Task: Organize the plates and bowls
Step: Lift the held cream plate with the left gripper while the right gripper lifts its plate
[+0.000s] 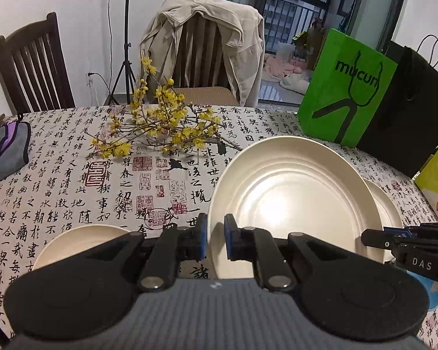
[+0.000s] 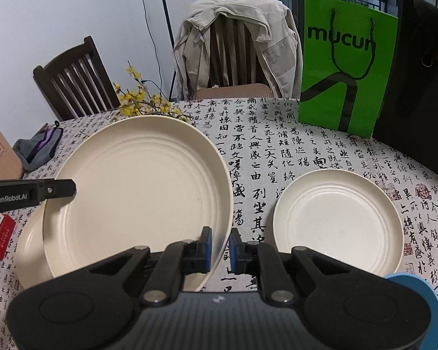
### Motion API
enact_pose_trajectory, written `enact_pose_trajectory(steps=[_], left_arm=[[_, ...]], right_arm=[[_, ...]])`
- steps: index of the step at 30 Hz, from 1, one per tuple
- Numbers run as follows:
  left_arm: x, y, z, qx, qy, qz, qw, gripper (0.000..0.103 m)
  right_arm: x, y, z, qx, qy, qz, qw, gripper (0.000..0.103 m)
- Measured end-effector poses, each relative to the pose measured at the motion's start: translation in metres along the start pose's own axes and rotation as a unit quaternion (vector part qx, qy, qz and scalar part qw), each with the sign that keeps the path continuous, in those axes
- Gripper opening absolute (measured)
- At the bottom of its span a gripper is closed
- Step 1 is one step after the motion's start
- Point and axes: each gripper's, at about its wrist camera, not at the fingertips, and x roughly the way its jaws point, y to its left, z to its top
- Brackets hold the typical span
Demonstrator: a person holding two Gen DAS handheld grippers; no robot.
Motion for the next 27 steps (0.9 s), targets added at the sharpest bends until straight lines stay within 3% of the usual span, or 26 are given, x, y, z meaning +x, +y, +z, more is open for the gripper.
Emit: enact_pose_trajectory(steps=[27], left_arm=[[-0.072, -0.020, -0.028, 0.018, -0.042, -0.001, 0.9989, 0.012]], right_arm=[[-0.069, 0.006, -0.029, -0.003, -0.039, 0.003, 0.999, 0.012]])
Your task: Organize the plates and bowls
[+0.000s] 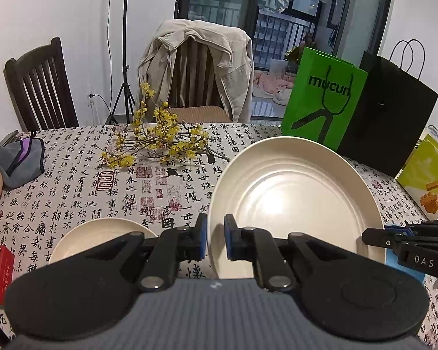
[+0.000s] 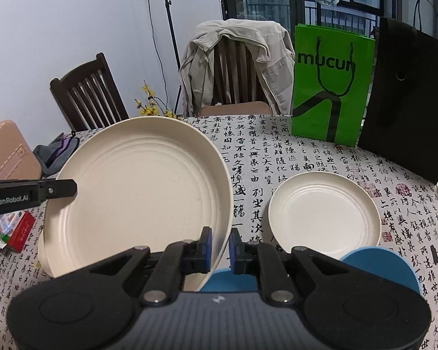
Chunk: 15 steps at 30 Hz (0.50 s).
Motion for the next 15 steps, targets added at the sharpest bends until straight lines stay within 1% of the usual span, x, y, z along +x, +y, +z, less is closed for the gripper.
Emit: enact_pose_trajectory(steps=[15], left_arm=[[-0.036, -0.016, -0.023, 0.011, -0.018, -0.001, 0.9998, 0.012]], right_arm=[[-0.037, -0.002, -0.029, 0.004, -0.014, 0.003, 1.000, 0.012]])
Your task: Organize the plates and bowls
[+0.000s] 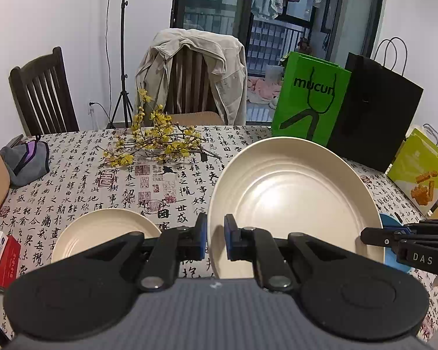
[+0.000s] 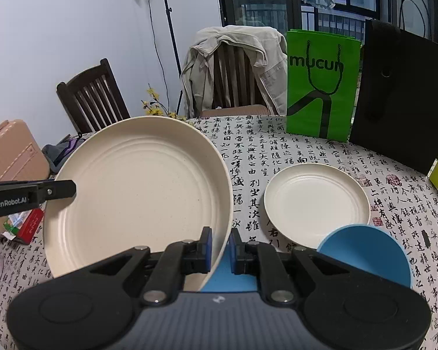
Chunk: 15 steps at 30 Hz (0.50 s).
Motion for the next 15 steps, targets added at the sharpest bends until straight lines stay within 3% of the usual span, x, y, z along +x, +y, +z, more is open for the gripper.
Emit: enact_pose_trajectory(steps=[15], left_arm=[[-0.032, -0.011, -0.026, 0.004, -0.007, -0.006, 0.9999, 0.013]], right_arm=[[-0.038, 0.003, -0.030, -0.001, -0.017, -0.001, 1.000, 0.012]])
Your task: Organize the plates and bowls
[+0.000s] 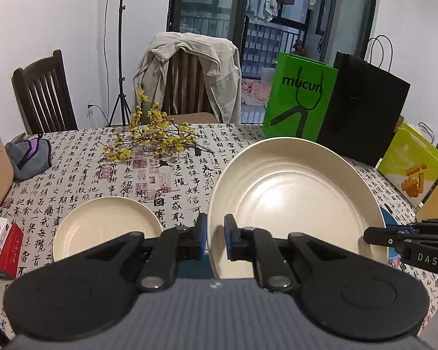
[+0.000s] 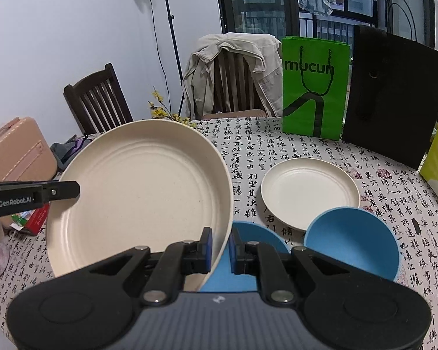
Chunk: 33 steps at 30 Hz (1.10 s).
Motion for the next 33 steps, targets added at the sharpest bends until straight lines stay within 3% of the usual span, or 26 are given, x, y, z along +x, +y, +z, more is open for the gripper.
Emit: enact_pose_trajectory(steps=[21, 33], left_arm=[[-0.051, -0.023, -0.041, 0.005, -0.012, -0.007, 0.9999, 0.012], [-0.085, -0.038, -0.081, 0.008, -0.017, -0.002, 0.9998, 0.012]], right_arm=[[-0.064, -0.002, -0.051, 0.008, -0.033, 0.004, 0.999, 0.012], [-0.098, -0.001, -0.092, 0.013, -0.049, 0.002, 0.999, 0.012]])
